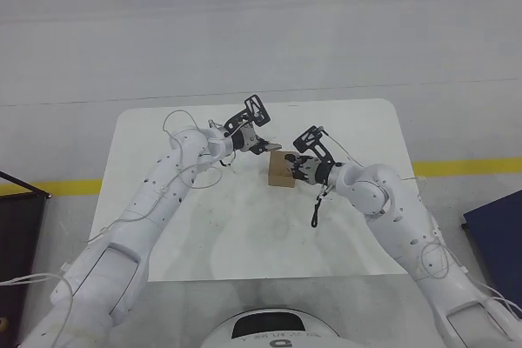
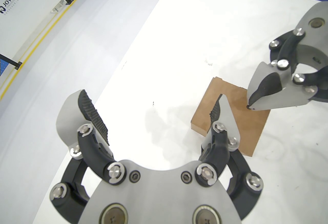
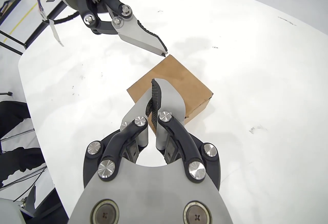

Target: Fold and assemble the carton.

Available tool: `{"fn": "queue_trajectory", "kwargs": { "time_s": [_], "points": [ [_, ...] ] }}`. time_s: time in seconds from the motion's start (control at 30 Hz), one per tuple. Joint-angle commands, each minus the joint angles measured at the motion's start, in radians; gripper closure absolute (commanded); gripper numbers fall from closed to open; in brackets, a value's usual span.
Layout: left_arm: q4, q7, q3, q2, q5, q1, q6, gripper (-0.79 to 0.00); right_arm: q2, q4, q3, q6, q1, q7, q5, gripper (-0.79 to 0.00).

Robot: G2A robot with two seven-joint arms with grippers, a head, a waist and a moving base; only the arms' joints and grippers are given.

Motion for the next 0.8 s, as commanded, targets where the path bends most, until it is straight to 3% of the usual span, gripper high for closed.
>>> {"fn": "queue_trajectory", "kwargs": {
  "time_s": [0.0,0.27,0.47,0.57,0.77],
  "points": [
    [0.000,0.000,0.000,0.000,0.000,0.000,0.000,-0.785,0.001,-0.005,-0.001,0.001,-0.005,0.007,-0.008,0.000],
    [0.000,0.000,0.000,0.000,0.000,0.000,0.000,-0.785,-0.005,0.019,-0.024,0.015,0.011,0.032,-0.010,0.000],
    [0.000,0.000,0.000,0.000,0.000,0.000,0.000,-0.785,0.018,-0.020,0.089,-0.026,-0.050,0.015,0.054,0.000],
    [0.000,0.000,0.000,0.000,0.000,0.000,0.000,-0.785,0.026,-0.001,0.131,0.007,-0.074,0.027,0.058,0.000],
    [0.000,0.000,0.000,0.000,0.000,0.000,0.000,-0.785,0.013,0.083,0.068,0.066,-0.027,0.071,0.051,0.000]
  ]
}}
